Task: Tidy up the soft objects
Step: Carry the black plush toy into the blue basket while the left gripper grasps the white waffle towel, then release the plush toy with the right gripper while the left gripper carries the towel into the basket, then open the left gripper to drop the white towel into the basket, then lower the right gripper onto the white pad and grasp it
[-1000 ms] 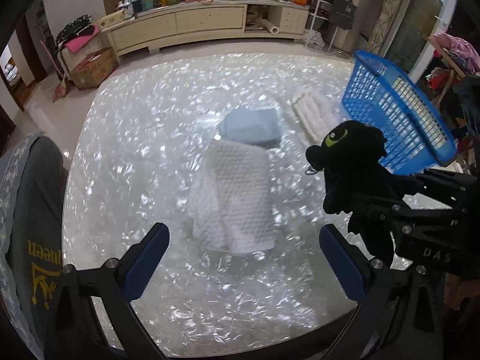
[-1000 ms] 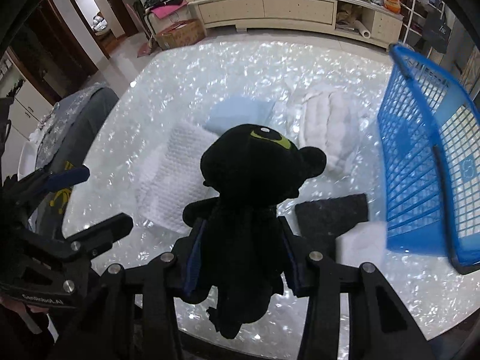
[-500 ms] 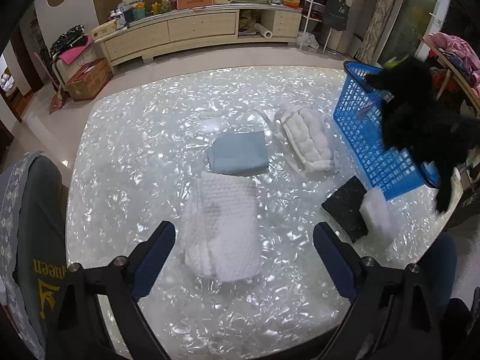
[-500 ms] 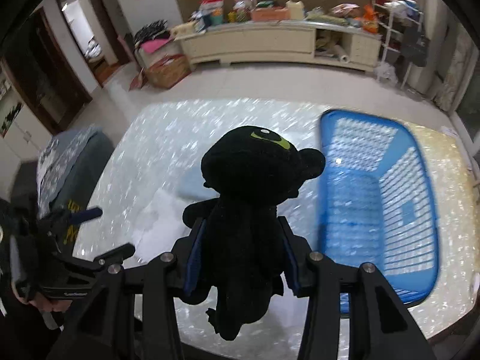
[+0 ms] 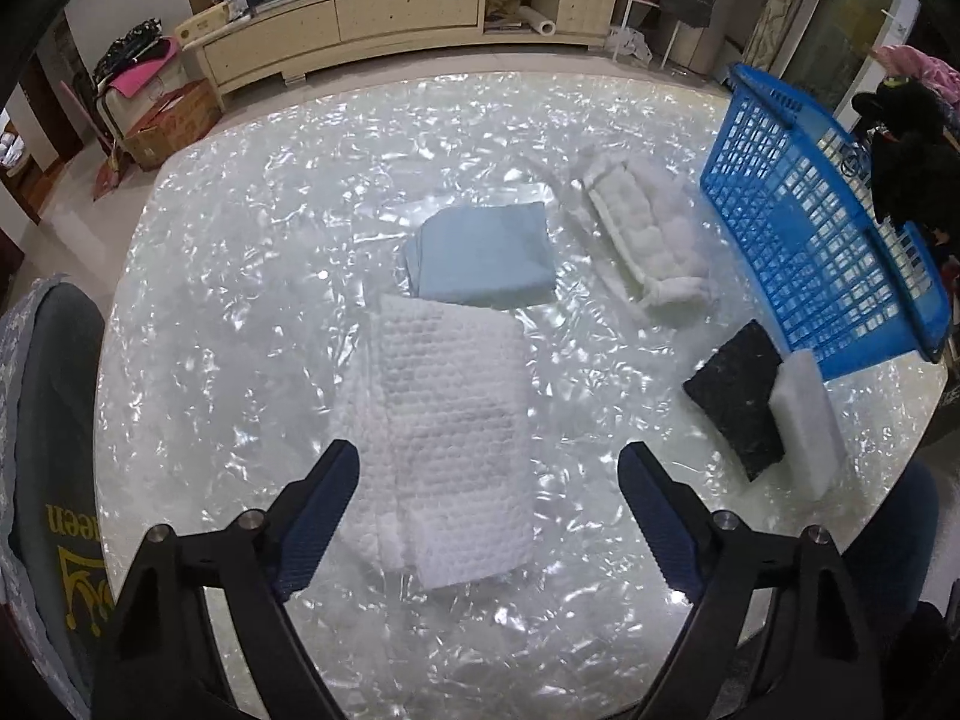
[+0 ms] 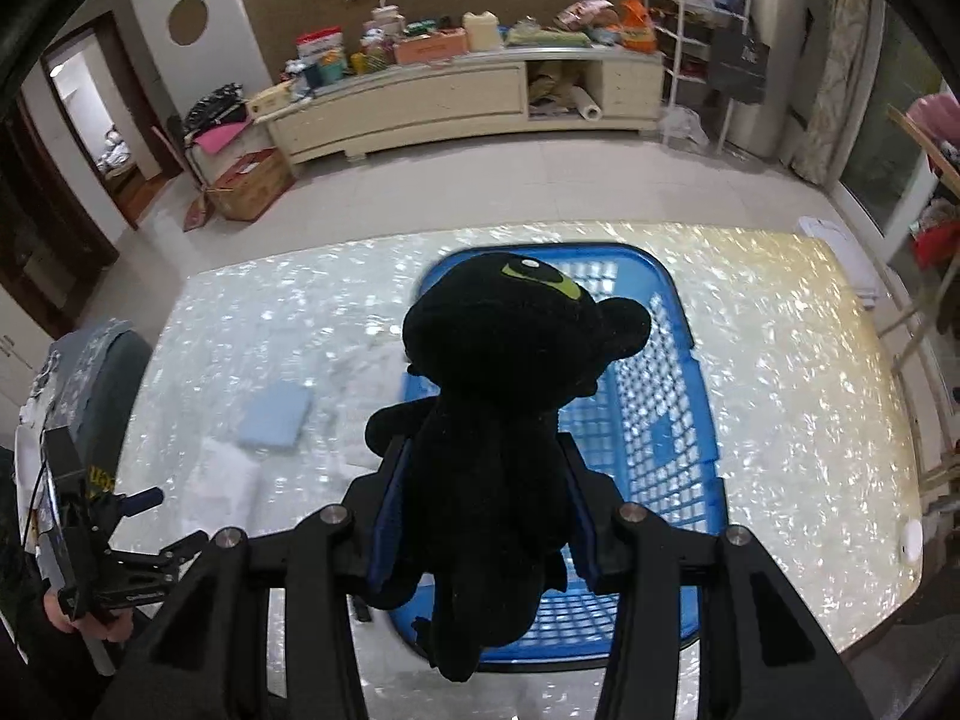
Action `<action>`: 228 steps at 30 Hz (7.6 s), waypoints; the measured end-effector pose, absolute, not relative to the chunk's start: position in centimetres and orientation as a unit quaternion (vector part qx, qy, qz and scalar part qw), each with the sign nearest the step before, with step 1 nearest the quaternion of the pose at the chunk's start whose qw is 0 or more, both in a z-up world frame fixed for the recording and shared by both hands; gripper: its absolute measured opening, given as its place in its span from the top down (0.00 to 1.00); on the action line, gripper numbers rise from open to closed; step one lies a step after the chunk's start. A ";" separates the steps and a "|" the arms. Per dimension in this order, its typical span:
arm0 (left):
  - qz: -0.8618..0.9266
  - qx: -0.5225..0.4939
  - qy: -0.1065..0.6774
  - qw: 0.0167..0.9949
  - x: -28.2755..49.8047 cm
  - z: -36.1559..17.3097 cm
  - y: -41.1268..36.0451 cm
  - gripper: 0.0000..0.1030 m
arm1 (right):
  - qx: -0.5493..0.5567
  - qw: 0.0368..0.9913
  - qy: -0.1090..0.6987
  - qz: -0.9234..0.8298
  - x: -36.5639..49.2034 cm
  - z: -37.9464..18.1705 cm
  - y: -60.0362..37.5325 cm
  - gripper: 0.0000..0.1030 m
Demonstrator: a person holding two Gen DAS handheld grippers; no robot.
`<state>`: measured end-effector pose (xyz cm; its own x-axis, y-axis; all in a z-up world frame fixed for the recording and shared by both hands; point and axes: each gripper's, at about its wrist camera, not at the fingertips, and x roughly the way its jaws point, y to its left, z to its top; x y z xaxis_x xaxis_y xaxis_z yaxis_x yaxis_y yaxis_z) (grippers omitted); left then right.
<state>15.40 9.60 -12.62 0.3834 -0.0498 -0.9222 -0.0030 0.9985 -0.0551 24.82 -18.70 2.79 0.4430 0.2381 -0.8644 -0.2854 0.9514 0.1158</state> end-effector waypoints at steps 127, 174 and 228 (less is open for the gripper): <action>-0.279 0.254 0.453 0.808 28.9 -7.4 -17.8 0.84 | 0.000 0.843 0.531 0.081 25.1 -3.9 -26.5 0.00; -0.184 0.203 0.420 0.865 17.5 0.6 -10.8 0.00 | -0.005 0.863 0.492 0.116 16.9 3.7 -21.6 0.00; -0.149 0.065 0.552 0.818 10.1 -14.4 -2.3 0.00 | -0.032 0.782 0.597 0.175 14.8 -11.8 -12.3 0.08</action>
<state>10.11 -2.33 -14.41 0.3462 -0.1723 -0.9222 0.3158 0.9470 -0.0584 14.77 -12.26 -11.76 0.2248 0.2361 -0.9454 -0.3122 0.9365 0.1596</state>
